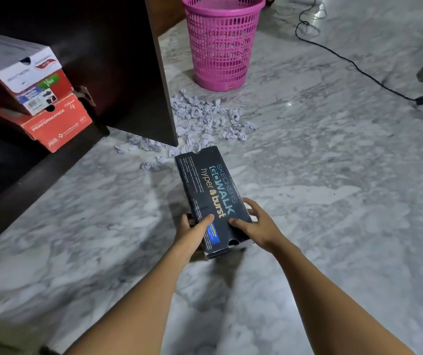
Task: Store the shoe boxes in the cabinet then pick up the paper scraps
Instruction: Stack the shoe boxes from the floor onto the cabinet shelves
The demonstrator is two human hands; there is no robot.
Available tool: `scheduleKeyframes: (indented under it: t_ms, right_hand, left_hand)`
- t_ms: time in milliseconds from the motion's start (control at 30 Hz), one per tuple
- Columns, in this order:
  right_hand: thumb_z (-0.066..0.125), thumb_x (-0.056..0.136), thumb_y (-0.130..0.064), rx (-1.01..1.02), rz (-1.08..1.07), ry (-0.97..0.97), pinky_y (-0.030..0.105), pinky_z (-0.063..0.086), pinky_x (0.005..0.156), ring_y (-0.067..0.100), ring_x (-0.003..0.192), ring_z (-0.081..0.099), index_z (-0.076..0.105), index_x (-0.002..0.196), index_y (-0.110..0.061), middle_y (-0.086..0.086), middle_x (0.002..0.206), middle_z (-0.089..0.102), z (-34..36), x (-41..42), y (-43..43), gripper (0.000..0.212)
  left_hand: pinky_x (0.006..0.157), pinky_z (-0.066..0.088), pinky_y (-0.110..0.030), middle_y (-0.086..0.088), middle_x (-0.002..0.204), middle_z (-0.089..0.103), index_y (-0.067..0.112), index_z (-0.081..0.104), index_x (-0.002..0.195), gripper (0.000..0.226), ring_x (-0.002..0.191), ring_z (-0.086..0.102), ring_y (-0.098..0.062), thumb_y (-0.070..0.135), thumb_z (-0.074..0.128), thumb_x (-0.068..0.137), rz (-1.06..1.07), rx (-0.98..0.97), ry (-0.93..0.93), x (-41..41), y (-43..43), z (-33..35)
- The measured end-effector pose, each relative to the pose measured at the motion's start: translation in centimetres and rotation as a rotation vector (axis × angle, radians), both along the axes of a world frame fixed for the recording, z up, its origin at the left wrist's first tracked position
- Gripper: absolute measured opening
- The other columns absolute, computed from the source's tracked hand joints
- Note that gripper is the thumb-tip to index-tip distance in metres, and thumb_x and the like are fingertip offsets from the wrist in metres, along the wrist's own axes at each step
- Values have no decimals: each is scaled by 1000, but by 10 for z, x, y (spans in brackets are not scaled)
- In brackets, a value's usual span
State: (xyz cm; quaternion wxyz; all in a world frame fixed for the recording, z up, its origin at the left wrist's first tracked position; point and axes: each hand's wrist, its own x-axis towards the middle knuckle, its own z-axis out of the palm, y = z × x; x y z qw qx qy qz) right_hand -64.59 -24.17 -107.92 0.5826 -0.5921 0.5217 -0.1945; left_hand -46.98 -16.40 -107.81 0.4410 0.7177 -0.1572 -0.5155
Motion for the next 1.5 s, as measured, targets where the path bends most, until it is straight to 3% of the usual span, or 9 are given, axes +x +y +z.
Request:
scheduleKeyframes:
  t_ms: [167, 300, 533, 700, 833, 933, 1133, 1300, 1500]
  right_hand:
    - [80, 76, -31, -4, 151, -63, 37, 57, 90, 12, 111, 64, 55, 107, -66, -6, 121, 64, 15, 26, -5, 53]
    - [85, 76, -26, 23, 301, -83, 31, 56, 87, 11, 111, 62, 54, 112, -58, -6, 124, 59, 42, 50, -14, 58]
    - [96, 57, -16, -14, 543, -231, 43, 54, 97, 13, 118, 61, 43, 137, -45, -11, 134, 56, 115, 106, -35, 100]
    - [89, 60, 7, -200, 730, -344, 30, 53, 93, 8, 122, 58, 40, 137, -45, -20, 129, 61, 176, 138, -38, 105]
    - [88, 65, 3, -366, 722, -385, 27, 52, 95, 9, 121, 60, 39, 142, -37, -15, 132, 62, 225, 161, -29, 100]
    - [86, 68, -1, -524, 637, -417, 8, 44, 91, -14, 113, 55, 45, 132, -40, -36, 119, 62, 266, 174, -24, 86]
    - [92, 65, -34, -674, 580, -568, 37, 45, 108, 8, 127, 55, 39, 149, -25, -11, 137, 59, 344, 199, -34, 99]
    - [86, 71, -23, -812, 549, -633, 23, 51, 95, 3, 116, 62, 47, 138, -27, -18, 124, 66, 416, 228, -37, 77]
    - [74, 80, -1, -912, 504, -705, 5, 47, 75, -12, 90, 65, 54, 115, -35, -31, 94, 71, 488, 273, -44, 53]
  left_hand:
    - [87, 57, -45, -2, 103, 67, 20, 48, 109, 46, 92, 69, -22, 42, 75, 79, 119, -16, -68, 15, 21, 13]
    - [78, 59, -42, -6, 101, 66, 17, 48, 103, 44, 86, 69, -23, 40, 76, 79, 225, -71, -73, 29, 35, 31]
    - [48, 50, -19, 2, 96, 65, 15, 43, 112, 42, 79, 67, -11, 37, 69, 87, 314, -244, -162, 68, 31, 103]
    - [73, 47, -26, 8, 109, 68, 27, 50, 104, 31, 86, 63, -4, 46, 66, 87, 367, -294, -258, 100, 24, 164]
    - [86, 33, -21, 13, 121, 47, 19, 44, 136, 48, 112, 52, -12, 44, 53, 96, 353, -318, -390, 116, 25, 218]
    - [90, 29, -23, 15, 123, 47, 25, 42, 137, 46, 117, 48, -12, 46, 49, 97, 362, -366, -513, 132, 23, 256]
    - [112, 24, -31, 8, 156, 34, 33, 5, 156, 78, 142, 33, -16, 54, 47, 94, 332, -493, -744, 161, 19, 349]
    - [107, 32, -34, 6, 153, 38, 40, -2, 154, 78, 134, 41, -19, 54, 46, 95, 357, -557, -832, 186, 15, 428]
    - [84, 34, -27, 2, 144, 48, 44, -2, 153, 73, 94, 52, -18, 51, 44, 97, 373, -587, -915, 223, 10, 510]
